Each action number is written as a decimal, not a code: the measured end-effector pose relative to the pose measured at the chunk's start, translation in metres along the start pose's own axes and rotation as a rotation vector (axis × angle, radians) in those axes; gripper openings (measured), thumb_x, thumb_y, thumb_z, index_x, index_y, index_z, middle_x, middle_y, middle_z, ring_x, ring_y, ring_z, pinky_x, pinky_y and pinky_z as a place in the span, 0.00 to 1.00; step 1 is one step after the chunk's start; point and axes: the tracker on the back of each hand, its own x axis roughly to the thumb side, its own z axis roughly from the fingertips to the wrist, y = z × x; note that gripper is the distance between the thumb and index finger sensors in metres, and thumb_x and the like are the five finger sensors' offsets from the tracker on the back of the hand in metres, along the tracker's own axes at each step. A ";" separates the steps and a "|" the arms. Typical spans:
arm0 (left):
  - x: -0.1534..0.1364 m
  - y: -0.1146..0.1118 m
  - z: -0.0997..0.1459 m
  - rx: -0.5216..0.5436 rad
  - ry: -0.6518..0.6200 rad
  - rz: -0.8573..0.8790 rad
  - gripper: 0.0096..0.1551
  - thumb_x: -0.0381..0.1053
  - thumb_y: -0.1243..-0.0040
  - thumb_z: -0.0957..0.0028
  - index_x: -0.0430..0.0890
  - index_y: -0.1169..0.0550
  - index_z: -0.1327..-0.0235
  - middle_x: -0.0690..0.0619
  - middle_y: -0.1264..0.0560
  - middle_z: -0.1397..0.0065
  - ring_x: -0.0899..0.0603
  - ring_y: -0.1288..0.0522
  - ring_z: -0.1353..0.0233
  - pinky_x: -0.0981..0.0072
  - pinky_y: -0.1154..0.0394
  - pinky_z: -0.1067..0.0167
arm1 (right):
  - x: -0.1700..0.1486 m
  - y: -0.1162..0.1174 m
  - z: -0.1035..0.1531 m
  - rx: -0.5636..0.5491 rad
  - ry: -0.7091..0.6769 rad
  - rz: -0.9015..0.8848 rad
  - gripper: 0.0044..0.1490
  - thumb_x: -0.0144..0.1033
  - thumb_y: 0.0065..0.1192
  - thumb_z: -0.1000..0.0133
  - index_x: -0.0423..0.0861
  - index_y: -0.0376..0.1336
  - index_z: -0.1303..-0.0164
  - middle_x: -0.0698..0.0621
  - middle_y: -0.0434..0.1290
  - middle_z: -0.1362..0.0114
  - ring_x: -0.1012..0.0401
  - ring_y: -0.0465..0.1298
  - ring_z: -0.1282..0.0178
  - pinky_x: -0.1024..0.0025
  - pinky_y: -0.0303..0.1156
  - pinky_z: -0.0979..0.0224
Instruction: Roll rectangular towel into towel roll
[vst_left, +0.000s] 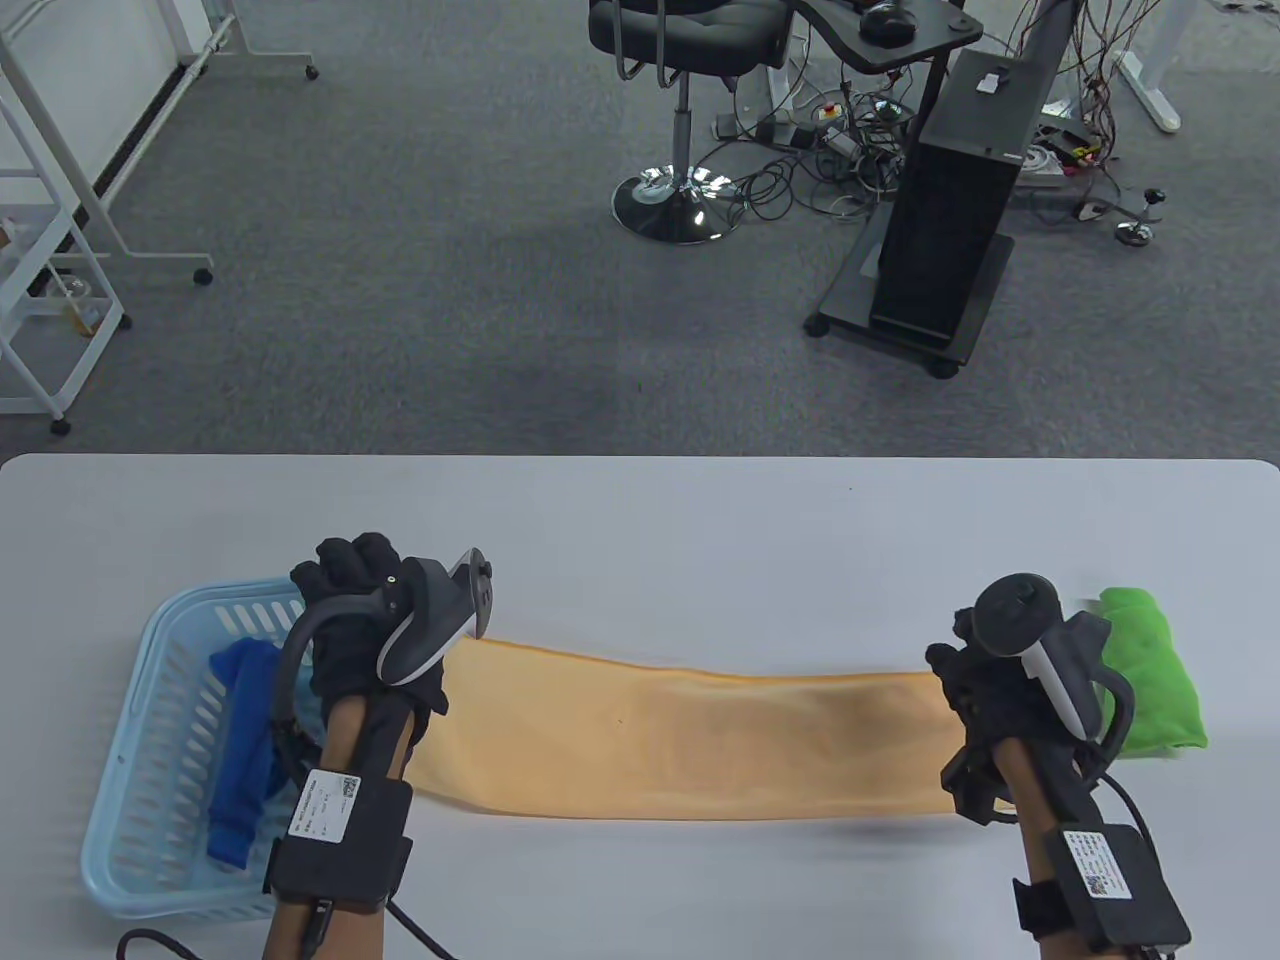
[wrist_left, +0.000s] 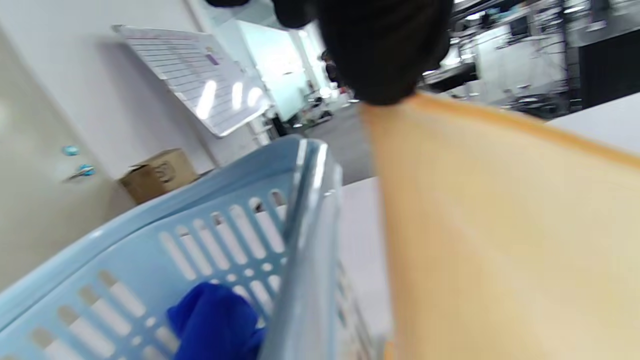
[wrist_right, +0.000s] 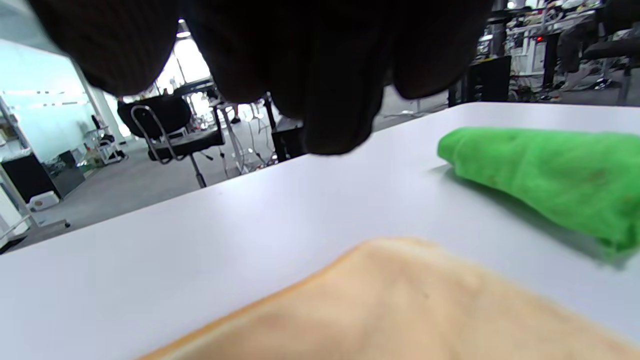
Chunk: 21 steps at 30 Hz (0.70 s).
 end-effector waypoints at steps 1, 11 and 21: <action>0.001 0.000 -0.001 -0.003 -0.038 0.018 0.35 0.46 0.36 0.54 0.77 0.34 0.40 0.50 0.49 0.16 0.34 0.54 0.19 0.34 0.54 0.25 | 0.003 0.002 0.001 0.006 -0.006 0.000 0.43 0.50 0.64 0.61 0.48 0.64 0.33 0.43 0.67 0.31 0.54 0.79 0.40 0.46 0.68 0.31; 0.011 0.003 -0.021 -0.048 0.006 -0.118 0.33 0.64 0.54 0.67 0.57 0.10 0.62 0.51 0.43 0.17 0.34 0.57 0.18 0.33 0.58 0.25 | 0.026 0.029 0.024 0.050 -0.118 0.035 0.43 0.51 0.63 0.61 0.47 0.64 0.34 0.43 0.67 0.30 0.53 0.78 0.39 0.46 0.68 0.31; 0.023 0.008 -0.016 -0.011 -0.043 -0.146 0.33 0.48 0.39 0.55 0.76 0.30 0.38 0.50 0.49 0.15 0.34 0.56 0.18 0.34 0.56 0.25 | 0.036 0.037 0.024 0.078 -0.149 0.055 0.43 0.51 0.63 0.61 0.47 0.64 0.33 0.43 0.66 0.30 0.53 0.78 0.38 0.45 0.67 0.30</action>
